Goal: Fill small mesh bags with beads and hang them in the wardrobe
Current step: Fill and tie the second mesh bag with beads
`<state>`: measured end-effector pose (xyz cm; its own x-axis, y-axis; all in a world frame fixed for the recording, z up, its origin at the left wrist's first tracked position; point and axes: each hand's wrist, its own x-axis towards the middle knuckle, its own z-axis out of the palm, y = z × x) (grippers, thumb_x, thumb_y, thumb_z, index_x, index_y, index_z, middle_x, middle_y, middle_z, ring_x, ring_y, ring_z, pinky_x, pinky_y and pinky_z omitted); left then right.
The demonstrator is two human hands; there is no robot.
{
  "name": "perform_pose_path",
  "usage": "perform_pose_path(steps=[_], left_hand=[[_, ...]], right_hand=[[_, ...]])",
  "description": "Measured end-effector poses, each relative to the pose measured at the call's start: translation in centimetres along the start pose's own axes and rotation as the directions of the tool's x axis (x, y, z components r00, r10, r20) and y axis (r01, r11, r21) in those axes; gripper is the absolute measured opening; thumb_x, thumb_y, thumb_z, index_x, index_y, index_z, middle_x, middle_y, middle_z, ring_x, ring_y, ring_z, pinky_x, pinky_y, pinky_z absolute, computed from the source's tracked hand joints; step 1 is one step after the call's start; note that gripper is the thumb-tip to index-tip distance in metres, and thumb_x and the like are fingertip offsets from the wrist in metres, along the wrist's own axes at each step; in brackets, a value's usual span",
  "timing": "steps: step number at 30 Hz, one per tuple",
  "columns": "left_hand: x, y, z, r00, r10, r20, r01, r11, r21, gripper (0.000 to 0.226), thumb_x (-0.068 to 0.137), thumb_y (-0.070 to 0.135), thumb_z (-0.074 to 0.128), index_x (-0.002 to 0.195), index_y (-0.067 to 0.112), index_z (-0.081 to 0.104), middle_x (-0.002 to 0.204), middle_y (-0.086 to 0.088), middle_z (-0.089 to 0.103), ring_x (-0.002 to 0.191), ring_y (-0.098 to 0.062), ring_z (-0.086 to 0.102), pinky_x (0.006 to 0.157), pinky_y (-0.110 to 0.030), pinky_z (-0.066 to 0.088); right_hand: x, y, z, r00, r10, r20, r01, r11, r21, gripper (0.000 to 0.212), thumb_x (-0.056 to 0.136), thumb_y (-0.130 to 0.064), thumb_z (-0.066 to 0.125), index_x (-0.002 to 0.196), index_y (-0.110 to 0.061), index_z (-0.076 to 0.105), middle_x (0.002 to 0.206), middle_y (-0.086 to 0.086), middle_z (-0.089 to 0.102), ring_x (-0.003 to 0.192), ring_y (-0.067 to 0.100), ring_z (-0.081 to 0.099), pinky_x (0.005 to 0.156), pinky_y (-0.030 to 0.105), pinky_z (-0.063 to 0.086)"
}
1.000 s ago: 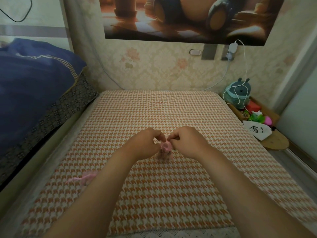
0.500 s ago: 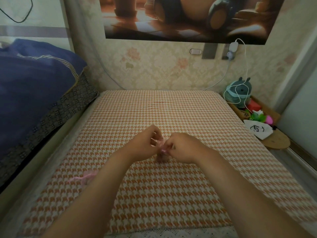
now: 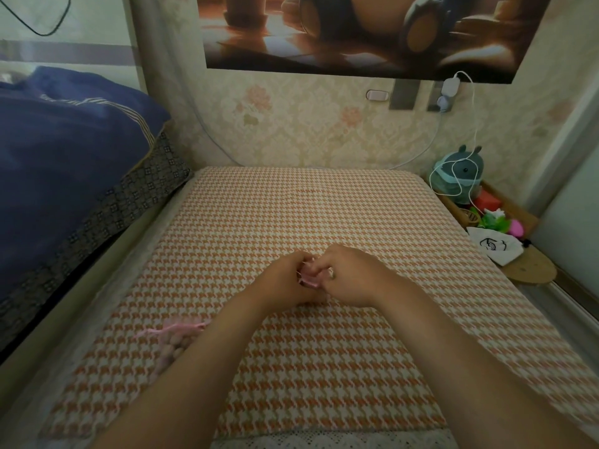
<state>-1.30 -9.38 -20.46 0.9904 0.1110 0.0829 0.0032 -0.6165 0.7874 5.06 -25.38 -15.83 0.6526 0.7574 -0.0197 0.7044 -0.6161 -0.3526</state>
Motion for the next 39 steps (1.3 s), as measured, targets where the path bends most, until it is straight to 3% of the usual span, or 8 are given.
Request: perform_pose_path(steps=[3, 10, 15, 20, 25, 30, 35, 39], left_hand=[[0.0, 0.0, 0.0, 1.000, -0.005, -0.026, 0.005, 1.000, 0.004, 0.041, 0.063, 0.034, 0.090, 0.093, 0.031, 0.061, 0.087, 0.010, 0.068, 0.078, -0.007, 0.065, 0.068, -0.024, 0.053], [-0.1, 0.2, 0.0, 0.999, -0.036, 0.028, 0.038, 0.998, -0.043, 0.064, 0.066, 0.032, 0.089, 0.122, 0.026, 0.057, 0.099, 0.006, 0.072, 0.087, -0.007, 0.070, 0.078, -0.027, 0.059], [-0.2, 0.6, -0.2, 0.997, -0.070, -0.038, 0.070, 0.998, -0.002, 0.055, 0.060, 0.030, 0.092, 0.106, 0.025, 0.062, 0.092, 0.007, 0.073, 0.082, -0.010, 0.070, 0.074, -0.030, 0.058], [-0.2, 1.0, -0.9, 0.998, -0.066, -0.010, 0.065, 0.997, -0.039, 0.069, 0.069, 0.023, 0.089, 0.129, 0.025, 0.053, 0.104, 0.005, 0.069, 0.089, -0.008, 0.067, 0.075, -0.025, 0.057], [-0.4, 1.6, -2.2, 0.998, 0.005, -0.060, -0.004, 1.000, 0.028, 0.035, 0.076, 0.023, 0.084, 0.101, 0.030, 0.060, 0.102, 0.008, 0.066, 0.083, -0.008, 0.065, 0.075, -0.029, 0.058], [-0.1, 1.8, -2.5, 0.999, -0.001, -0.048, 0.011, 0.980, 0.199, 0.004, 0.085, 0.025, 0.075, 0.083, 0.028, 0.075, 0.086, 0.015, 0.070, 0.078, -0.001, 0.064, 0.079, -0.030, 0.056], [0.0, 2.8, -2.4, 0.989, -0.082, -0.122, 0.104, 0.977, 0.186, 0.035, 0.097, 0.041, 0.056, 0.083, 0.015, 0.076, 0.069, 0.009, 0.067, 0.059, -0.012, 0.061, 0.060, -0.031, 0.050], [0.4, 2.7, -2.4, 0.986, -0.086, -0.142, 0.109, 0.980, 0.166, 0.021, 0.092, 0.031, 0.065, 0.079, 0.019, 0.076, 0.080, 0.008, 0.072, 0.067, -0.003, 0.062, 0.062, -0.026, 0.052]], right_hand=[[0.2, 0.2, 0.3, 0.996, -0.002, -0.085, 0.005, 0.999, 0.037, 0.021, 0.094, -0.029, 0.063, 0.109, -0.040, 0.072, 0.109, -0.017, 0.055, 0.099, 0.012, 0.059, 0.084, 0.037, 0.054], [-0.2, 0.7, 0.4, 1.000, 0.026, -0.009, -0.026, 0.999, 0.031, 0.021, 0.096, -0.038, 0.059, 0.108, -0.046, 0.075, 0.105, -0.013, 0.065, 0.090, 0.012, 0.063, 0.079, 0.040, 0.057], [-0.1, 0.7, 0.2, 0.991, 0.073, -0.109, -0.076, 0.997, -0.027, 0.023, 0.092, -0.047, 0.065, 0.113, -0.043, 0.074, 0.108, -0.014, 0.067, 0.096, 0.011, 0.064, 0.077, 0.033, 0.055], [-0.1, 0.6, 0.3, 0.994, 0.037, -0.100, -0.041, 0.998, -0.042, 0.019, 0.093, -0.036, 0.063, 0.104, -0.044, 0.076, 0.101, -0.013, 0.067, 0.090, 0.012, 0.064, 0.068, 0.030, 0.051], [0.3, 1.0, 0.3, 0.990, 0.042, -0.136, -0.062, 0.987, -0.147, 0.021, 0.097, -0.035, 0.059, 0.106, -0.041, 0.076, 0.110, -0.013, 0.069, 0.098, 0.014, 0.065, 0.075, 0.033, 0.053], [0.1, 1.4, -0.7, 0.956, 0.092, -0.278, -0.057, 0.990, 0.132, 0.020, 0.097, -0.029, 0.060, 0.110, -0.032, 0.075, 0.120, -0.016, 0.067, 0.095, 0.006, 0.061, 0.085, 0.031, 0.053], [0.3, 3.8, 0.1, 0.924, 0.205, -0.323, -0.166, 0.976, 0.144, 0.026, 0.100, -0.021, 0.056, 0.120, -0.031, 0.068, 0.122, -0.009, 0.068, 0.107, 0.012, 0.064, 0.088, 0.034, 0.054], [0.9, 4.7, 2.1, 0.964, 0.219, -0.149, -0.221, 0.975, -0.002, 0.034, 0.100, -0.027, 0.057, 0.133, -0.032, 0.062, 0.132, -0.003, 0.065, 0.114, 0.020, 0.063, 0.092, 0.040, 0.053]])
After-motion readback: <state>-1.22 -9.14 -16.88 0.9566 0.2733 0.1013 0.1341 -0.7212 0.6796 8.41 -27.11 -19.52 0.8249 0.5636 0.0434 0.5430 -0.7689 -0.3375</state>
